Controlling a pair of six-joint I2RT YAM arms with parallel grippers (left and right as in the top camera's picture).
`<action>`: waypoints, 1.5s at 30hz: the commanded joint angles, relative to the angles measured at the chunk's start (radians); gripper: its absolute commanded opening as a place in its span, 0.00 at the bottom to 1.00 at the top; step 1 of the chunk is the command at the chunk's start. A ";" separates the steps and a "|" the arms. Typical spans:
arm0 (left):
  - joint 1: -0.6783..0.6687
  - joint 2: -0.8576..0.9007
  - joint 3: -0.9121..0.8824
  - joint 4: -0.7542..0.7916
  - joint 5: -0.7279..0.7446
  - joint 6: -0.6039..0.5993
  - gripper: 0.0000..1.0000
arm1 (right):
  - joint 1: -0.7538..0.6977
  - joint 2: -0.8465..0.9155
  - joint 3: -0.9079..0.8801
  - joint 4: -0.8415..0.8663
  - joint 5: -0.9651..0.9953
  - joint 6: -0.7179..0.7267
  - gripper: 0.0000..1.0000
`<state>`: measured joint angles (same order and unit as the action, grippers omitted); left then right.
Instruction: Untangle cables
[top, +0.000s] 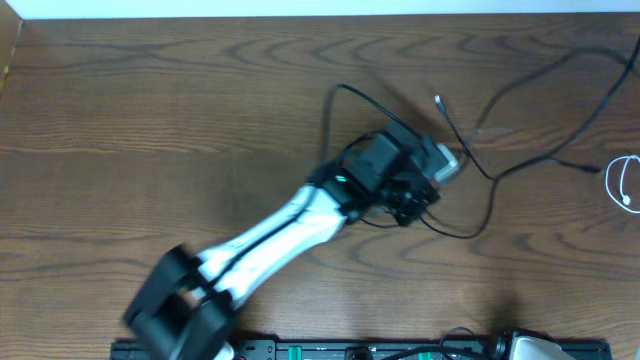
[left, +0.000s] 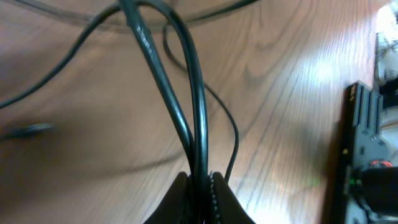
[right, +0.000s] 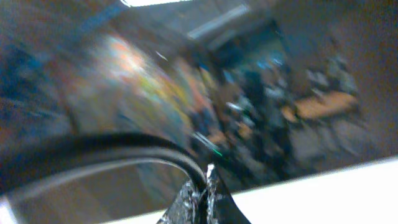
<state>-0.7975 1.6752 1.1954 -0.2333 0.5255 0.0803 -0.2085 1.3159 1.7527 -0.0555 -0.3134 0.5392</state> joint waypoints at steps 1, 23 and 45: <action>0.055 -0.134 0.000 -0.084 0.017 0.039 0.07 | -0.001 0.016 0.007 -0.091 0.072 -0.153 0.01; 0.278 -0.379 0.000 -0.279 0.013 0.143 0.08 | 0.152 0.250 0.007 -1.032 -0.486 -0.610 0.99; 0.310 -0.386 0.000 -0.389 -0.157 0.097 0.22 | 0.504 0.301 -0.005 -1.138 0.053 -0.746 0.99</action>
<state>-0.4889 1.3006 1.1954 -0.5838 0.5800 0.2062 0.2897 1.6157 1.7527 -1.1908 -0.2966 -0.2226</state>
